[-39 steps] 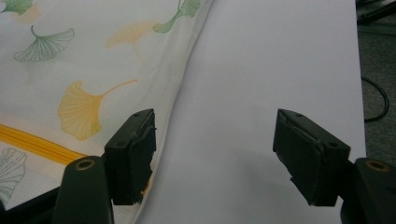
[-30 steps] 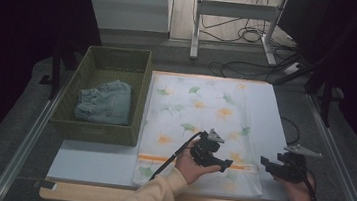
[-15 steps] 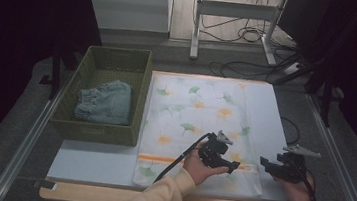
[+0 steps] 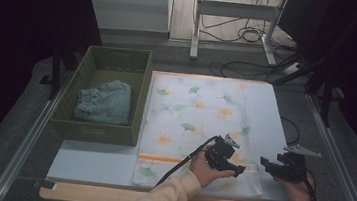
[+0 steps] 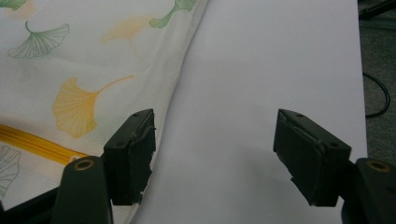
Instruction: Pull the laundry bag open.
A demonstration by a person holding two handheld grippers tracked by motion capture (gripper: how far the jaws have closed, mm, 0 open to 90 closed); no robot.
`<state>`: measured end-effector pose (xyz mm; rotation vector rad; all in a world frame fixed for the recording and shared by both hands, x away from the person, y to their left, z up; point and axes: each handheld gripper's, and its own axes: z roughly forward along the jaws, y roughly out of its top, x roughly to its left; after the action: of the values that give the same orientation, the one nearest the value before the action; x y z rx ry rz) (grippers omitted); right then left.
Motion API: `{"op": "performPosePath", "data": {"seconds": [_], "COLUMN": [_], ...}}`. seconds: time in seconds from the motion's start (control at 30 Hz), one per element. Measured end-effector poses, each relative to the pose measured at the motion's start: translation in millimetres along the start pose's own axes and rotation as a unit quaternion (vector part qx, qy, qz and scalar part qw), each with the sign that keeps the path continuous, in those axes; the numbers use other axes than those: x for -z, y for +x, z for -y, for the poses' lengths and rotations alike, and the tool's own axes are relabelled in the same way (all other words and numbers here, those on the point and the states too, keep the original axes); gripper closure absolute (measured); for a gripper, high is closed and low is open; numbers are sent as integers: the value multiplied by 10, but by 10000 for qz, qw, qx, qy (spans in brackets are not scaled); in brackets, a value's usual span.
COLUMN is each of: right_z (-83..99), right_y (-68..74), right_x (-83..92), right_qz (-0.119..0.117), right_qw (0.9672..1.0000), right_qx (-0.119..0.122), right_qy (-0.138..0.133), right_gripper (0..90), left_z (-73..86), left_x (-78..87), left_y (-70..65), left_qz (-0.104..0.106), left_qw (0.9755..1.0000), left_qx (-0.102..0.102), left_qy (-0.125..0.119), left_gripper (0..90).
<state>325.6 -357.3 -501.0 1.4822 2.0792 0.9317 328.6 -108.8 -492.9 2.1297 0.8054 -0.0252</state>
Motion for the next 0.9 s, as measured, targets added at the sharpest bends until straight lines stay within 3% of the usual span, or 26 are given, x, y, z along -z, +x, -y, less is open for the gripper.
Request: {"op": "performPosePath", "data": {"seconds": [0.4, 0.67, 0.9], "right_z": [2, 9, 9], "right_y": [-10, -28, -29], "right_x": [6, 6, 10], "right_qz": [62, 89, 99], "right_qw": [10000, 10000, 9999], "right_qx": [-22, -39, -45], "right_qy": [-14, -13, -21], "right_gripper": [299, 299, 299], "left_z": [-13, -33, -38], "left_x": [-95, -183, -252], "left_y": [4, -12, -45], "left_qz": [52, 273, 287], "left_qw": [10000, 9995, 9995], "left_qx": [76, 141, 103], "left_qy": [-20, 36, 112], "left_gripper": [341, 389, 394]}}
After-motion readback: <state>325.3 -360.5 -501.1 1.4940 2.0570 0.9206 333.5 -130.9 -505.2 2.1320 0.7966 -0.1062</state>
